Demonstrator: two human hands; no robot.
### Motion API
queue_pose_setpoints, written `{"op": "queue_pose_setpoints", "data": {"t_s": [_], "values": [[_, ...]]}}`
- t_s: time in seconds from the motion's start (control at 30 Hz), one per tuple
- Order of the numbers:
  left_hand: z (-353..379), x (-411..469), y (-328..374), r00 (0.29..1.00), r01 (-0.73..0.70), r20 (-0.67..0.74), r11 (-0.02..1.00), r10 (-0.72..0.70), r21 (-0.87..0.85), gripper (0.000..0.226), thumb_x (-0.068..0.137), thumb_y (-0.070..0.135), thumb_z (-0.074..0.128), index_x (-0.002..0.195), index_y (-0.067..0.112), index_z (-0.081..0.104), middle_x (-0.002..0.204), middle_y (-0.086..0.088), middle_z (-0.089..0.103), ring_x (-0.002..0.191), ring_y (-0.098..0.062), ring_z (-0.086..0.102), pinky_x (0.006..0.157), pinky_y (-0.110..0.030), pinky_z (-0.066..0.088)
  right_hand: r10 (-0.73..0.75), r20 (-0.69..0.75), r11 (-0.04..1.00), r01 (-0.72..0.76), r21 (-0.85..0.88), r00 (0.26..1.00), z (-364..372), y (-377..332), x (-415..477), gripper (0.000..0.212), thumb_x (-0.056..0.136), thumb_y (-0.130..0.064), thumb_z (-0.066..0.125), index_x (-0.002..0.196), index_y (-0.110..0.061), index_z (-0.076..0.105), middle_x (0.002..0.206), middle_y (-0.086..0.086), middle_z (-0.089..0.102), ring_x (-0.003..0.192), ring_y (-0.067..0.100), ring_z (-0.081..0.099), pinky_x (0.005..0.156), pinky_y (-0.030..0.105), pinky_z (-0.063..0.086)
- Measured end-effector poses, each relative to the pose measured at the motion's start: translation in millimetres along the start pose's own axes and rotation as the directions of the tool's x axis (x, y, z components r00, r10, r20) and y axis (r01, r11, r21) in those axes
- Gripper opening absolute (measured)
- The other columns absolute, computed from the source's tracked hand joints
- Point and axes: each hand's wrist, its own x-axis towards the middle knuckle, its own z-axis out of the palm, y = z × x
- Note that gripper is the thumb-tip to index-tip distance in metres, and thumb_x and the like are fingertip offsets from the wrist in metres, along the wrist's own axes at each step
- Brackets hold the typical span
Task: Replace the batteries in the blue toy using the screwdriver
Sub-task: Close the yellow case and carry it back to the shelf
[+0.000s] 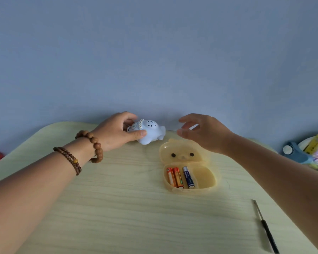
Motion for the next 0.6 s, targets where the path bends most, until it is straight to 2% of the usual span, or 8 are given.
{"op": "queue_pose_setpoints", "data": {"t_s": [0.03,0.07,0.13,0.2,0.27,0.33,0.47,0.6], "values": [[-3,-4,2,0.999,-0.008,-0.053,0.999,0.01,0.046,0.096,0.053,0.071,0.071,0.132,0.019,0.056,0.129,-0.002,0.062,0.115,-0.015,0.063,0.103,-0.041,0.051,0.012,0.001,1.0,-0.012,0.005,1.0,0,4,-5,0.04,0.091,-0.049,0.066,0.128,-0.036,0.06,0.106,-0.02,0.065,0.101,0.006,0.062,0.074,0.019,0.044],[-5,-11,6,0.99,-0.043,-0.132,0.994,0.057,0.103,0.088,0.058,0.068,0.073,0.129,0.018,0.059,0.127,-0.005,0.061,0.113,-0.017,0.063,0.101,-0.038,0.051,0.02,0.007,1.0,-0.02,0.007,1.0,0,7,-10,0.037,0.093,-0.048,0.064,0.128,-0.036,0.06,0.104,-0.021,0.064,0.1,0.004,0.061,0.073,0.017,0.043],[-5,-38,16,0.922,-0.229,-0.26,0.946,0.287,0.231,0.055,0.072,0.057,0.069,0.114,0.021,0.067,0.112,-0.001,0.06,0.1,-0.015,0.063,0.091,-0.029,0.051,0.034,0.03,0.999,-0.034,-0.001,0.999,1,14,-18,0.034,0.095,-0.046,0.062,0.128,-0.036,0.061,0.104,-0.019,0.064,0.097,0.003,0.061,0.072,0.016,0.044],[6,-75,34,0.869,-0.426,-0.152,0.868,0.471,0.256,0.038,0.078,0.054,0.067,0.105,0.027,0.072,0.104,0.008,0.06,0.095,-0.007,0.061,0.084,-0.018,0.046,0.038,0.04,0.999,-0.038,-0.013,0.998,2,19,-26,0.032,0.096,-0.043,0.06,0.127,-0.033,0.063,0.108,-0.014,0.065,0.099,0.007,0.062,0.073,0.018,0.045],[26,-102,41,0.854,-0.517,0.045,0.834,0.519,0.192,0.035,0.081,0.054,0.07,0.108,0.033,0.072,0.107,0.015,0.059,0.099,0.0,0.059,0.087,-0.013,0.044,0.037,0.023,0.999,-0.037,-0.019,0.999,3,21,-33,0.029,0.098,-0.04,0.059,0.125,-0.032,0.066,0.108,-0.012,0.066,0.097,0.007,0.062,0.072,0.018,0.044],[40,-111,41,0.84,-0.541,0.154,0.828,0.521,0.147,0.031,0.081,0.05,0.073,0.108,0.036,0.073,0.111,0.017,0.058,0.101,0.001,0.06,0.09,-0.018,0.047,0.043,-0.015,0.999,-0.043,-0.018,0.999,5,21,-39,0.024,0.099,-0.036,0.058,0.121,-0.032,0.068,0.105,-0.012,0.067,0.091,0.004,0.061,0.067,0.016,0.042],[44,-116,44,0.842,-0.538,0.119,0.834,0.526,0.122,0.016,0.078,0.041,0.077,0.091,0.034,0.076,0.105,0.018,0.061,0.09,0.0,0.063,0.082,-0.023,0.05,0.042,-0.064,0.999,-0.042,0.005,0.997,7,21,-53,0.02,0.098,-0.03,0.059,0.113,-0.032,0.073,0.101,-0.01,0.072,0.082,0.003,0.063,0.059,0.017,0.041],[39,-133,51,0.823,-0.565,0.141,0.819,0.55,0.101,0.01,0.076,0.033,0.083,0.081,0.031,0.075,0.097,0.018,0.064,0.083,0.004,0.063,0.077,-0.015,0.048,0.021,-0.093,0.999,-0.017,0.048,0.995,7,16,-75,0.018,0.096,-0.028,0.063,0.11,-0.031,0.075,0.093,-0.015,0.073,0.086,0.002,0.065,0.068,0.015,0.046]]}}
